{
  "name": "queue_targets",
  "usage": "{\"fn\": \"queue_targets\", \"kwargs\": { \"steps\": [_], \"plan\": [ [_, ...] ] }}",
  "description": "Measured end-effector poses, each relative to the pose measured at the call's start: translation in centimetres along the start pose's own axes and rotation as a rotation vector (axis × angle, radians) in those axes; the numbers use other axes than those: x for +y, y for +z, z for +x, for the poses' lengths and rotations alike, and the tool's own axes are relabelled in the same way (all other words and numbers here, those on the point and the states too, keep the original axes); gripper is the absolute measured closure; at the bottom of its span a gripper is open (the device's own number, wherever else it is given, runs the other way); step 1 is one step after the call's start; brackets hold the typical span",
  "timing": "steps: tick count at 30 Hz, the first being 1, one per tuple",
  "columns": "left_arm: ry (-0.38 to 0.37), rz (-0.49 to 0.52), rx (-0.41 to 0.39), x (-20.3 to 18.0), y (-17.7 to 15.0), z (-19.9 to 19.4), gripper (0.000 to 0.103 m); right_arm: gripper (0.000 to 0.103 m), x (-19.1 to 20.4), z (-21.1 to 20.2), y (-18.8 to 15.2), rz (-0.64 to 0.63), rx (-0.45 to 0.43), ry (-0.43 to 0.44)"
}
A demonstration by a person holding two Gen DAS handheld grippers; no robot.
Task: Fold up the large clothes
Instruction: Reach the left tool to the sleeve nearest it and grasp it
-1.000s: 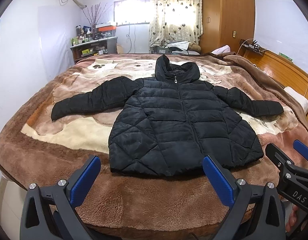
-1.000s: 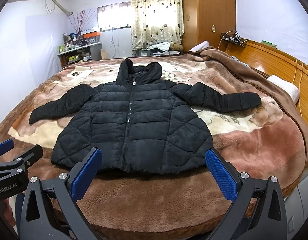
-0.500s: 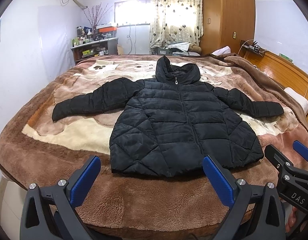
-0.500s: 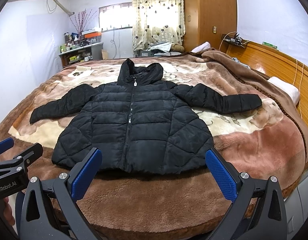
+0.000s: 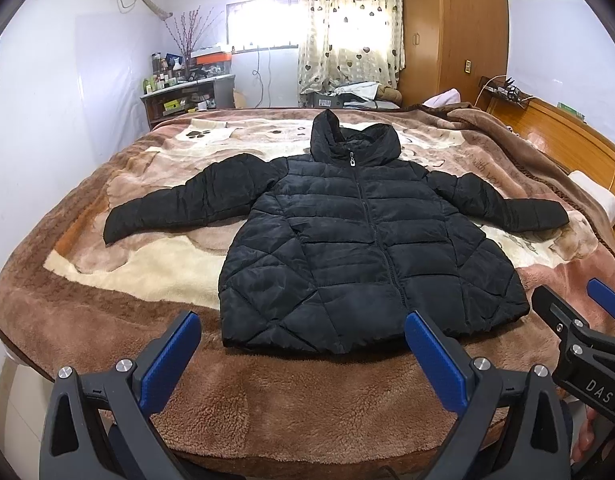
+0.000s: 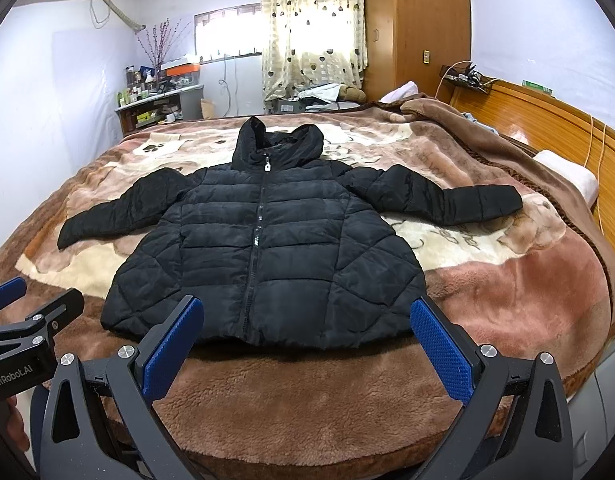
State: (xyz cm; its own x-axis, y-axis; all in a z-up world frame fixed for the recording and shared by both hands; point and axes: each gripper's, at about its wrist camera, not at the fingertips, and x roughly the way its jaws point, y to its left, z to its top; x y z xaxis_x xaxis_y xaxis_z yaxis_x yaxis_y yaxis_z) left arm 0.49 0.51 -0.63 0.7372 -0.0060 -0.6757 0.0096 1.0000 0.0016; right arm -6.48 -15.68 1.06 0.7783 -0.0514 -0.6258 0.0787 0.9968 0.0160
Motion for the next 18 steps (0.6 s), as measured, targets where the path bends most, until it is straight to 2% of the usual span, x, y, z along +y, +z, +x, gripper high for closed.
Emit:
{"fn": "queue_targets", "kwargs": {
  "steps": [5, 9, 13, 18],
  "plan": [
    [-0.002, 0.001, 0.013, 0.3, 0.3, 0.9, 0.000, 0.000, -0.1, 0.5, 0.1, 0.000, 0.007, -0.001],
    [-0.055, -0.022, 0.022, 1.7, 1.1, 2.3, 0.000, 0.000, -0.2, 1.4, 0.4, 0.000, 0.012, 0.008],
    [-0.104, -0.101, 0.024, 5.3, 2.9, 4.8, 0.000, 0.000, -0.1, 2.9, 1.4, 0.004, -0.012, 0.043],
    [-0.078, -0.196, 0.045, 11.3, 5.3, 9.5, 0.000, 0.000, 1.0, 6.2, 3.4, -0.027, -0.030, 0.097]
  ]
}}
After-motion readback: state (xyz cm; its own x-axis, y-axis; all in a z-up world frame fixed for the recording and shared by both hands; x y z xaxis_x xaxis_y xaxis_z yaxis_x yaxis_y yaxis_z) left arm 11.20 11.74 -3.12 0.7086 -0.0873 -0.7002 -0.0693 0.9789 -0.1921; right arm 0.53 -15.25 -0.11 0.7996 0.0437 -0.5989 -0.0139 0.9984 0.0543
